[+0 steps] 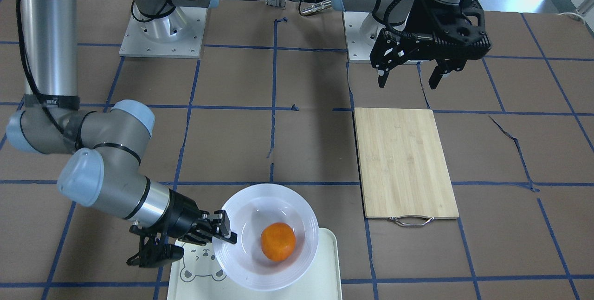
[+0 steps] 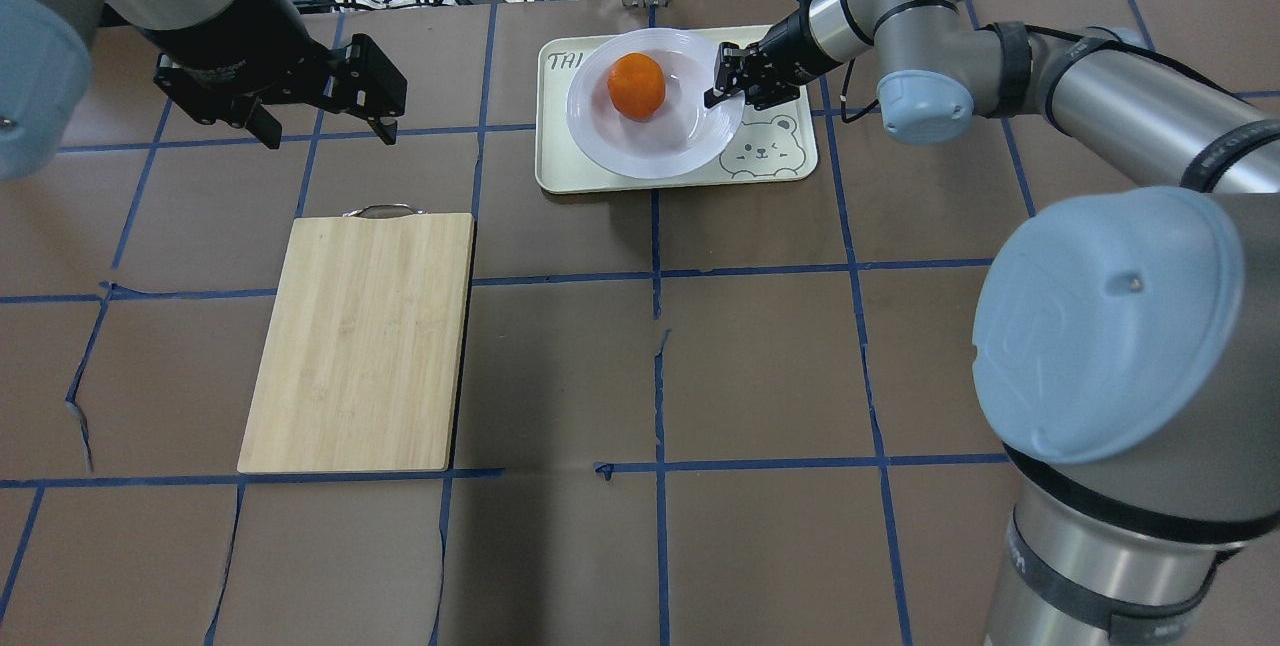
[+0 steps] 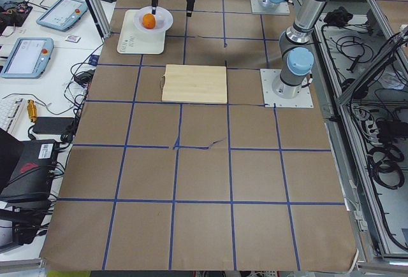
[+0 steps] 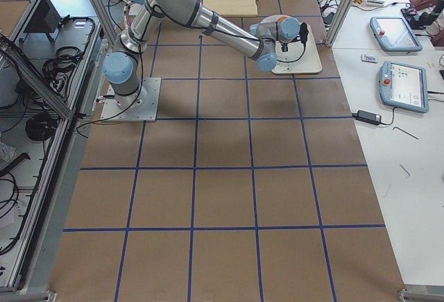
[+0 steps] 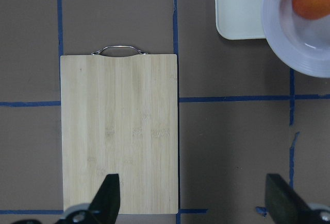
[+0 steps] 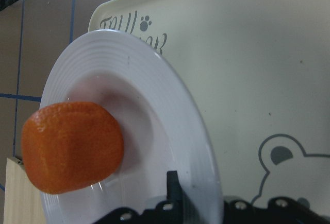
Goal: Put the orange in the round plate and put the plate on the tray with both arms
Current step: 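Slide the plate with the right gripper onto the bear-printed tray, then open the right gripper and lift it off the plate rim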
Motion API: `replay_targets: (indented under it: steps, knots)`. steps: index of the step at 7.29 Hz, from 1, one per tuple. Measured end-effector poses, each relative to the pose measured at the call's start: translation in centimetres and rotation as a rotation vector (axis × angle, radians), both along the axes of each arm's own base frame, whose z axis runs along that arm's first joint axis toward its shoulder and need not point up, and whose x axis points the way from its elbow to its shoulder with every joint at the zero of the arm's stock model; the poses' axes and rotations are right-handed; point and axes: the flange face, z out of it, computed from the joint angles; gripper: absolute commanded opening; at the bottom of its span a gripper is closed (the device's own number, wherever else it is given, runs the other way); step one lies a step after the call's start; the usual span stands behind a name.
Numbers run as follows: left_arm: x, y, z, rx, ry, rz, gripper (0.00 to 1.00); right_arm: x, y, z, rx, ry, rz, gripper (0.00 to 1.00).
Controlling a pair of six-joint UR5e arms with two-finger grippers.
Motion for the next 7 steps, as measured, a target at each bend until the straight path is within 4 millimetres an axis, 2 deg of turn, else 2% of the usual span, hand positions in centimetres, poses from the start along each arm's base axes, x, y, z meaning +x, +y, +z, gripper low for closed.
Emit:
replay_targets:
  steps: [1,3,4,5,6,7]
  knots:
    - [0.0,0.0,0.0,0.0,0.0,0.0,1.0,0.0,-1.6,-1.4,0.014,-0.002,-0.003,0.0]
    - [0.0,0.0,0.0,-0.002,0.0,0.001,1.0,0.0,-2.7,-4.1,0.043,-0.006,-0.005,0.0]
    - [0.0,0.0,0.1,-0.002,0.0,0.001,1.0,0.0,-2.7,-4.9,0.053,-0.006,-0.005,0.32]
    - [0.0,0.0,0.0,-0.002,0.0,0.0,1.0,-0.1,-2.7,-5.4,0.058,-0.003,-0.004,0.78]
    - [0.0,0.0,0.0,-0.002,0.0,0.0,1.0,-0.1,-2.8,-5.7,0.06,0.004,-0.005,1.0]
    - [0.0,0.0,0.0,-0.001,0.0,0.0,1.0,-0.2,-2.8,-5.6,0.059,0.01,-0.008,1.0]
